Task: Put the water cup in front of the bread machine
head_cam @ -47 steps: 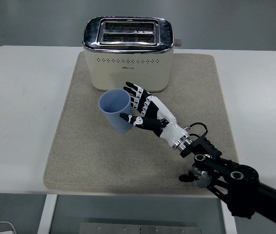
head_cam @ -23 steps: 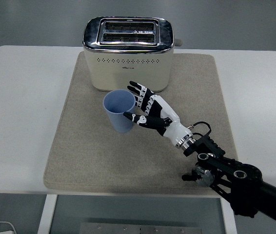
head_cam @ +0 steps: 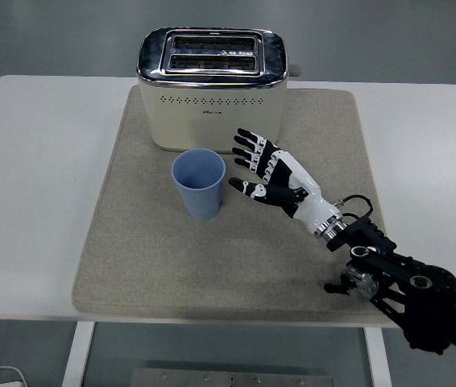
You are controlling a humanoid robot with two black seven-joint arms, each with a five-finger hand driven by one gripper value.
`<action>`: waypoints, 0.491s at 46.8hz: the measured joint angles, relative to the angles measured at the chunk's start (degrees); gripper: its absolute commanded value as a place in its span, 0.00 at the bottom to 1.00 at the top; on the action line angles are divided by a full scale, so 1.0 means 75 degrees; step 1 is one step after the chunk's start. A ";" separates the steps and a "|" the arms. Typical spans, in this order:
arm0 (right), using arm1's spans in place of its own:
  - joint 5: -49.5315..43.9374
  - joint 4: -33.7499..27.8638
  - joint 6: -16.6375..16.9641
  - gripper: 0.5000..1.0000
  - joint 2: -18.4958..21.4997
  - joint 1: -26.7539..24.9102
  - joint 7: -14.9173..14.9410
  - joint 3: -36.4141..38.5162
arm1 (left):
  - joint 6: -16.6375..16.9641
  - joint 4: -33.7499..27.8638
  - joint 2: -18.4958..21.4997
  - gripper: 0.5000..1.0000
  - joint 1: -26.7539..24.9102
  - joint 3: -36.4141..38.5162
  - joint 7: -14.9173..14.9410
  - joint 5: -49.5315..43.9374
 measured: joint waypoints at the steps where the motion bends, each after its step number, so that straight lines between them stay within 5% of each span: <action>1: 0.0007 0.0006 0.0007 0.83 -0.0041 0.0004 0.0000 0.0001 | 0.0000 0.0000 0.0000 1.00 -0.0001 0.0000 0.0000 0.0000; 23: 0.0718 -0.0018 0.0532 0.83 -0.0918 0.0029 0.0000 0.0756 | 0.0000 -0.0004 0.0000 1.00 -0.0001 0.0000 0.0000 0.0008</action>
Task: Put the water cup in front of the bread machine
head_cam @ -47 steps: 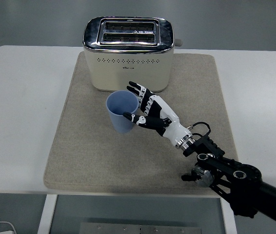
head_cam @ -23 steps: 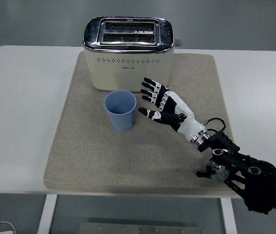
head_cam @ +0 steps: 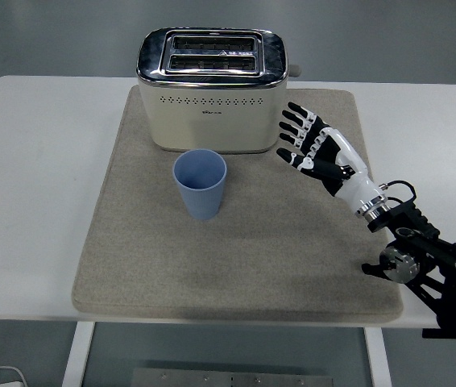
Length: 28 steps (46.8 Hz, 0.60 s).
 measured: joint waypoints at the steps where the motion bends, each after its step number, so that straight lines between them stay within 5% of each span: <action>1: 0.0170 -0.0003 0.0035 0.83 -0.0080 0.0016 -0.0003 0.0012 | 0.0000 0.0002 0.0000 1.00 0.0000 0.0003 0.0000 -0.0001; 11: 0.1315 -0.0040 0.0224 0.83 -0.0515 0.0259 -0.0711 0.0069 | 0.0000 -0.0007 0.0000 1.00 0.0000 0.0012 0.0000 0.0010; 20: 0.2431 -0.0111 0.0228 0.83 -0.0537 0.0568 -0.1819 0.0078 | 0.0000 -0.0001 0.0000 1.00 -0.0001 0.0011 0.0000 0.0010; 28: 0.2984 -0.0208 0.0228 0.83 -0.0531 0.0795 -0.2420 0.0073 | 0.0000 0.0004 0.0000 1.00 0.0001 0.0003 0.0000 0.0010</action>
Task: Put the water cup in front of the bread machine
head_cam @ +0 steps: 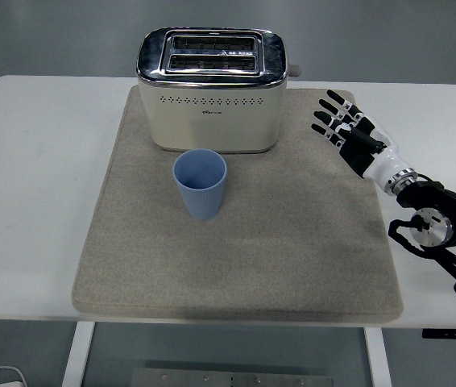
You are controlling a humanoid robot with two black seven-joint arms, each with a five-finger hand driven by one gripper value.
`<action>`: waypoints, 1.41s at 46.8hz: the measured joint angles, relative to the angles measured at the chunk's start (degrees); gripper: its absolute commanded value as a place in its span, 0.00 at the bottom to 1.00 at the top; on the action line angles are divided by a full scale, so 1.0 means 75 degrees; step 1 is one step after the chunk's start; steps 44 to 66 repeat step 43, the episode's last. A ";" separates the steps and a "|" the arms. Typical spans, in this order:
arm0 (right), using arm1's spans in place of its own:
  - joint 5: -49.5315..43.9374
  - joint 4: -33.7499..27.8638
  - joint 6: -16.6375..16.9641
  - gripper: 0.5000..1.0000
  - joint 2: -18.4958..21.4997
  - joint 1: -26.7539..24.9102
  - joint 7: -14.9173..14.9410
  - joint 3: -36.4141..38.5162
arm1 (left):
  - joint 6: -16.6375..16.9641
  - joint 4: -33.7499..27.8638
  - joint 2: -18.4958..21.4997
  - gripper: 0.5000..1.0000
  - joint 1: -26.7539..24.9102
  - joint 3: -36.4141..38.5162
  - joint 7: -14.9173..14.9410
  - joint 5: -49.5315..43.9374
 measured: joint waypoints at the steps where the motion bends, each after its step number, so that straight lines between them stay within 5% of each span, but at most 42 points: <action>1: 0.0029 -0.0013 0.0000 0.83 0.0005 0.0050 -0.0019 0.0000 | 0.0000 0.0000 0.0000 1.00 0.0000 -0.0001 0.0000 0.0000; 66: 0.0077 -0.0798 0.0281 0.83 0.0065 0.0387 -0.0015 -0.0018 | 0.0000 0.0000 0.0000 1.00 0.0000 -0.0003 0.0002 -0.0010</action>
